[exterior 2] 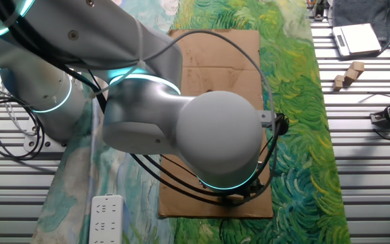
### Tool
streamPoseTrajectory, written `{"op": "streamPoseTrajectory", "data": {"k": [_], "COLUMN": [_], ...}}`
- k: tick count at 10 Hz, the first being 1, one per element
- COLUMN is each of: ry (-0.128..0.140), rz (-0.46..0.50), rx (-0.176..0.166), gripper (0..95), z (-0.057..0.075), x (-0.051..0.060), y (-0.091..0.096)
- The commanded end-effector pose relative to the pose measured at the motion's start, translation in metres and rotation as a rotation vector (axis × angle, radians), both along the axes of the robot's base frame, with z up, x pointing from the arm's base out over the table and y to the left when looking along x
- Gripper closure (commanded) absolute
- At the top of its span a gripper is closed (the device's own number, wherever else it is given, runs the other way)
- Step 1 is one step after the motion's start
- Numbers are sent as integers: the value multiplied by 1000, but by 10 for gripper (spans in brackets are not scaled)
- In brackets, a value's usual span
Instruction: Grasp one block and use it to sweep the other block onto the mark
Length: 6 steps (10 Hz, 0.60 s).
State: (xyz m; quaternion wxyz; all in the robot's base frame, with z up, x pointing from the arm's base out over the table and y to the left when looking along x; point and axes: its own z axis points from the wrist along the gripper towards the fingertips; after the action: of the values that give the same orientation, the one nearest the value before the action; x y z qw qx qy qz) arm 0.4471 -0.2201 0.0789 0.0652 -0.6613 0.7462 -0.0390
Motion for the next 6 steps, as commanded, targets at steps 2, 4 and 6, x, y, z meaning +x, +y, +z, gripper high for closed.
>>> {"op": "streamPoseTrajectory", "data": {"k": [2,4,6], "ry": [0,0,16], "rz": [-1,-1,-48], "rx": [0,0,-115], "gripper": [190,190,190], "z": [0,0,0], "x": [0,0,0], "y": [0,0,0]}}
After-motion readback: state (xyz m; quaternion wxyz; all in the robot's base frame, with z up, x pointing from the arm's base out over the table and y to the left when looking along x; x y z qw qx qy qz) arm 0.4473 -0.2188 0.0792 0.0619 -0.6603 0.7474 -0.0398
